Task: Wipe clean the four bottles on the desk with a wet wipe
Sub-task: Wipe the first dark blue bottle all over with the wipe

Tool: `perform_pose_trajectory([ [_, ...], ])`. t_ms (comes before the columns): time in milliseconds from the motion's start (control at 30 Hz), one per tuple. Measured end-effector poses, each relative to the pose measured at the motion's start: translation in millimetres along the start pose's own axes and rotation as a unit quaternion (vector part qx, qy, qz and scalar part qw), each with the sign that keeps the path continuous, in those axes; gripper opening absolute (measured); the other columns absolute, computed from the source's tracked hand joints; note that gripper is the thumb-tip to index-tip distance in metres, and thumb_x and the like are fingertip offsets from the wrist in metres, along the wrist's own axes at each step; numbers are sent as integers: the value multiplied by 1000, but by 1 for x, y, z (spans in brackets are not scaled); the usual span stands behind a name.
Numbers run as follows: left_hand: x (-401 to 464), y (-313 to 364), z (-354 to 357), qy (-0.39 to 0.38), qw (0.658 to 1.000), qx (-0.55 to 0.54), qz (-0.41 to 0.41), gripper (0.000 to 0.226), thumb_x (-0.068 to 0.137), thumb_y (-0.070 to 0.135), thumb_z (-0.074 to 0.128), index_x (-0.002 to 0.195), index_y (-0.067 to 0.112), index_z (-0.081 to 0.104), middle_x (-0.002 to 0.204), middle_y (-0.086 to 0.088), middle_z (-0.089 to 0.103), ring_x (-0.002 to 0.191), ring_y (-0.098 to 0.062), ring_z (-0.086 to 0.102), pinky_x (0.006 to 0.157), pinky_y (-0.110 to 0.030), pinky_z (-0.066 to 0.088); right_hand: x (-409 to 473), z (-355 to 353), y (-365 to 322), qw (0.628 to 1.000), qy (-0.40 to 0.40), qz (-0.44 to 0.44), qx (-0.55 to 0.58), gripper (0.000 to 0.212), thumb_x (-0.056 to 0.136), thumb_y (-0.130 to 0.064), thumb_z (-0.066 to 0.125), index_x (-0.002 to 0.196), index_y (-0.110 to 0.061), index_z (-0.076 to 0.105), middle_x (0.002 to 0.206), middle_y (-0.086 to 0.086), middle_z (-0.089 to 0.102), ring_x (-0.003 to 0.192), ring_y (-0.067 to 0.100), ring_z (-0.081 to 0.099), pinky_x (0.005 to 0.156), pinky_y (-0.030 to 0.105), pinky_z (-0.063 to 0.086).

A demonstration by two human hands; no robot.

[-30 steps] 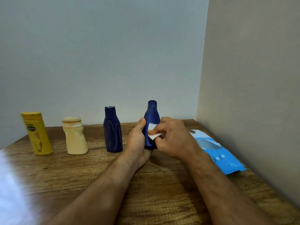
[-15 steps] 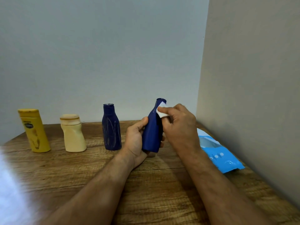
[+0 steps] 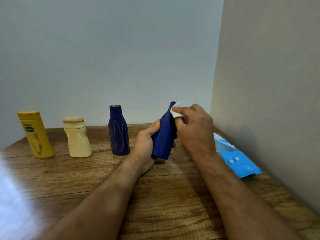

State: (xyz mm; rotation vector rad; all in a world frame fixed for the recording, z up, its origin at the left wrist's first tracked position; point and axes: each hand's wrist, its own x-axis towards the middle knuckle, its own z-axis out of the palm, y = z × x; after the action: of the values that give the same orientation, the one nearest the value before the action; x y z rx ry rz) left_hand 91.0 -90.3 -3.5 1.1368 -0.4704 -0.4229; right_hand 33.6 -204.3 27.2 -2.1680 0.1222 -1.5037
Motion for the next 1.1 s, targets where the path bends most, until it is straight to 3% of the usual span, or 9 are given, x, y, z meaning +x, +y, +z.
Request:
perform_pose_trajectory([
  [133, -3, 0, 1, -5, 1000, -14, -1, 42, 103, 38, 44, 106, 7, 71, 87, -18, 74, 69, -30, 67, 66, -40, 52, 1, -2, 4, 1000, 12, 2, 0, 18, 87, -13, 66, 100, -18, 76, 76, -5, 50, 66, 8, 48, 62, 2, 36],
  [267, -1, 2, 2, 24, 997, -72, 17, 38, 104, 36, 43, 102, 12, 72, 84, -10, 76, 70, -22, 70, 67, -37, 55, -6, -2, 9, 990, -123, -67, 0, 11, 78, -12, 71, 85, -18, 78, 67, -11, 51, 59, 6, 49, 56, 7, 33],
  [400, 1, 5, 0, 44, 995, -83, 37, 36, 105, 36, 43, 119, 14, 68, 87, -7, 76, 73, -19, 72, 69, -35, 58, -8, -1, 6, 975, -208, -73, 5, 17, 78, -13, 70, 91, -21, 79, 74, -9, 59, 65, 8, 55, 63, 19, 43],
  [567, -3, 0, 2, 12, 999, -26, 23, 37, 104, 37, 43, 122, 14, 66, 87, -11, 75, 71, -26, 66, 63, -36, 52, -1, -2, 6, 998, -55, -14, 1, 20, 87, -12, 66, 103, -18, 76, 79, -7, 53, 70, 7, 50, 65, 2, 37],
  [700, -4, -3, 3, -4, 1000, -4, 6, 37, 103, 37, 44, 121, 12, 65, 88, -15, 75, 70, -29, 66, 61, -36, 52, 1, -2, 7, 1000, 17, 10, 23, 19, 89, -12, 65, 103, -16, 76, 79, -4, 53, 69, 10, 51, 65, -1, 35],
  [767, -3, -3, 4, 0, 1000, -22, 0, 38, 103, 37, 44, 122, 11, 65, 88, -14, 75, 70, -28, 66, 62, -36, 52, 1, -2, 9, 1000, -19, 4, 6, 18, 86, -14, 67, 99, -18, 77, 74, -6, 52, 67, 10, 50, 63, 2, 36],
  [867, 1, -2, 2, 29, 996, -84, -3, 39, 105, 37, 43, 123, 11, 66, 91, -11, 75, 77, -23, 70, 72, -38, 56, -6, -1, 9, 987, -155, -43, -7, 15, 79, -14, 71, 90, -21, 79, 68, -9, 53, 61, 7, 50, 58, 8, 34],
  [967, 8, -1, -1, 64, 993, -104, -4, 43, 105, 41, 43, 122, 7, 64, 91, -11, 76, 80, -22, 72, 78, -37, 60, -11, -3, 3, 961, -267, -66, 38, 14, 72, -11, 71, 78, -21, 79, 67, -11, 63, 61, 8, 59, 57, 19, 46],
  [1100, 11, -4, 4, 80, 993, -91, -8, 44, 105, 43, 43, 119, 7, 64, 93, -12, 76, 83, -23, 72, 85, -41, 58, -8, -7, 0, 954, -287, -84, 6, 11, 72, -15, 70, 77, -21, 78, 67, -9, 65, 60, 10, 59, 58, 20, 46],
])
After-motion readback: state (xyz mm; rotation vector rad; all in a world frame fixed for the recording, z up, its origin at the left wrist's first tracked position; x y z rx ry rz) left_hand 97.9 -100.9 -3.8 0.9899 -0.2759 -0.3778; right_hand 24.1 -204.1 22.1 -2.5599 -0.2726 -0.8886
